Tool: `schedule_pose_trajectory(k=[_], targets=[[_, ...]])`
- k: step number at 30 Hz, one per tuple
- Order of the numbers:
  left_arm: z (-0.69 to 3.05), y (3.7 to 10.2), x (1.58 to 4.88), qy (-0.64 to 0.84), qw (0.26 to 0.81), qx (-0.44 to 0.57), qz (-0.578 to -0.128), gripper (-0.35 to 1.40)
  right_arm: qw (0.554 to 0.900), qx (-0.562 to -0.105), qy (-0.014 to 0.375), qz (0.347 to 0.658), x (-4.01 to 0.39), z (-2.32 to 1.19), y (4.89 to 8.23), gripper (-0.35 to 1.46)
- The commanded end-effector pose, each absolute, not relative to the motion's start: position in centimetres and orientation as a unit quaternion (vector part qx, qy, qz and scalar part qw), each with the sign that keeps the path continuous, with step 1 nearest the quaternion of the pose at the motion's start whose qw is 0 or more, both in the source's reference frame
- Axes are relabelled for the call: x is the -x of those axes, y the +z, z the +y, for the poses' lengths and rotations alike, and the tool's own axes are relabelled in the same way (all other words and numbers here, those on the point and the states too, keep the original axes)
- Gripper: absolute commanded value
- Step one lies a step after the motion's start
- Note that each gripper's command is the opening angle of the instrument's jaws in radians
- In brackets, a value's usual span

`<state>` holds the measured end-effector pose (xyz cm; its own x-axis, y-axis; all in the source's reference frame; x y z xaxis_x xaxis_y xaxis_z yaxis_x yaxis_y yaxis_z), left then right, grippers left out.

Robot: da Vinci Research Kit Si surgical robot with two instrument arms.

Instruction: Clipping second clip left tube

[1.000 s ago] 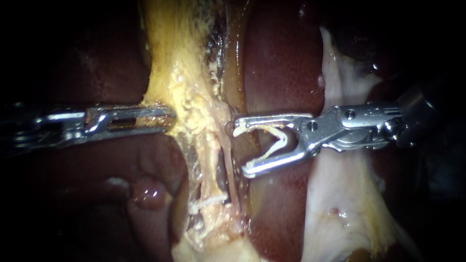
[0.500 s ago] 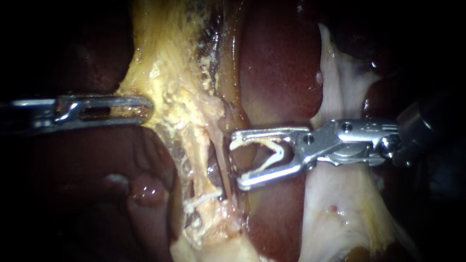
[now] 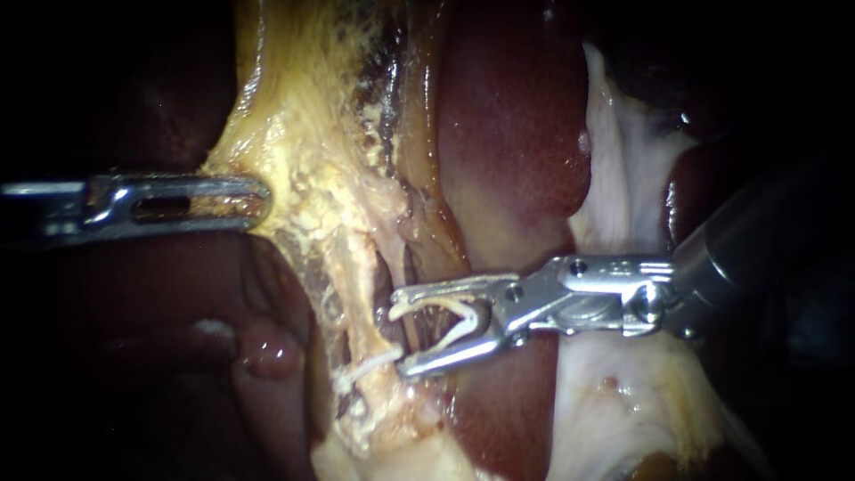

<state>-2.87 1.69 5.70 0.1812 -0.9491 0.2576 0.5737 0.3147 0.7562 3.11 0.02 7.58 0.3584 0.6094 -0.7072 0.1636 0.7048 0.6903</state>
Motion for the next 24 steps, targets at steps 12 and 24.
schedule_pose_trajectory(k=[12, 24], targets=[[1.66, 5.68, 2.89, -0.527, 0.724, -0.256, -0.364, -0.35, 0.754, -0.356, 0.155, 0.531, -3.25, 0.05, 7.73, 0.47], [1.65, 5.68, 2.91, -0.528, 0.724, -0.254, -0.364, -0.35, 0.756, -0.358, 0.160, 0.524, -3.40, -0.02, 7.85, 0.47]])
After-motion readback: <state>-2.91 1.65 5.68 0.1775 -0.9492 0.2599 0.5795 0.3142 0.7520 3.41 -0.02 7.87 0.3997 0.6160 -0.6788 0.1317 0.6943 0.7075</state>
